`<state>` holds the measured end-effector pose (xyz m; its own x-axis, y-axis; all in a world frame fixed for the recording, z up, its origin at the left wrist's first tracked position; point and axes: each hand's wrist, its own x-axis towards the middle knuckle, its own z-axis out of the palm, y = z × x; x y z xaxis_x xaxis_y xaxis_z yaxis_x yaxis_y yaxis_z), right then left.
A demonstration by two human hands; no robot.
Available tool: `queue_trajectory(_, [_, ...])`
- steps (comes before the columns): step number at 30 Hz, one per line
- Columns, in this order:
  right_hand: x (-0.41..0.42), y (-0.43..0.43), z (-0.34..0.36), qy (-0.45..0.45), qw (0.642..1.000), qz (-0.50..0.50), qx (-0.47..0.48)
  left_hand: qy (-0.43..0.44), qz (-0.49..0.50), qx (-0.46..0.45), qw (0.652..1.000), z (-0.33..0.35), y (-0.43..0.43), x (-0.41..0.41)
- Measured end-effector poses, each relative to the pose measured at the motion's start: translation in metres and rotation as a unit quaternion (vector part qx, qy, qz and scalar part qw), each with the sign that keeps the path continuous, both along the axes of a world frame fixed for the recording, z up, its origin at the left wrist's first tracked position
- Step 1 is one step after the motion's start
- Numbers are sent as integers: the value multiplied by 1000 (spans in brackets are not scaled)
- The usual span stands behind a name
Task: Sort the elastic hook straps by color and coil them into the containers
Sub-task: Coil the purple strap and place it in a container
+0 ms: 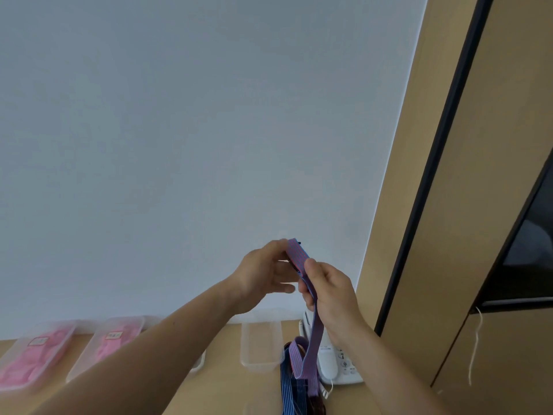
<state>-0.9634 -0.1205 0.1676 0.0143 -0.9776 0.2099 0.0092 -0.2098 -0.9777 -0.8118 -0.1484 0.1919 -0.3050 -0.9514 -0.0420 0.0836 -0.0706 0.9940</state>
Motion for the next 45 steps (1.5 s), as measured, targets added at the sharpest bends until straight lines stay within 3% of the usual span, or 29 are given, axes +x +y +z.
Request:
queue_trajectory(2, [0,2,-4,11,1000,-3,-4,1,-20,-33,999,0,5,-3])
queue_trajectory(13, [-4,2,-17,53,997,-8,59,-48,74,-125,988,-4,13,-2])
queue_trajectory(19, [-3,5,-13,18,997,26,77,-195,147,-256,935,-13,13,2])
queue_trajectory(24, [-1,4,-4,-13,995,27,98,-296,132,-421,847,-19,19,3])
queue_trajectory(29, [-2,2,0,-23,994,35,106,-382,156,-536,736,-26,16,7])
queue_trajectory(33, [2,-3,-1,-29,993,33,111,-444,158,-637,610,-28,6,10])
queue_trajectory(34, [2,-4,-2,-39,992,31,113,-449,161,-647,596,-31,3,12])
queue_trajectory(35, [3,-5,-3,-47,992,31,109,-445,162,-637,609,-34,0,13])
queue_trajectory(36, [2,-6,-3,-53,993,32,101,-417,165,-603,660,-36,-1,13])
queue_trajectory(37, [2,-6,-3,-56,994,33,90,-369,165,-534,742,-36,-2,13])
queue_trajectory(39, [0,-8,-3,-58,996,36,64,-210,130,-292,924,-29,-1,10])
queue_trajectory(40, [0,-10,-4,-55,996,38,52,-111,109,-165,974,-23,-3,8])
queue_trajectory(42, [1,-12,-5,-42,998,39,32,-11,70,-31,997,-14,-5,6])
queue_trajectory(45, [3,-14,-7,-22,999,34,15,-15,20,-57,998,-7,-3,4])
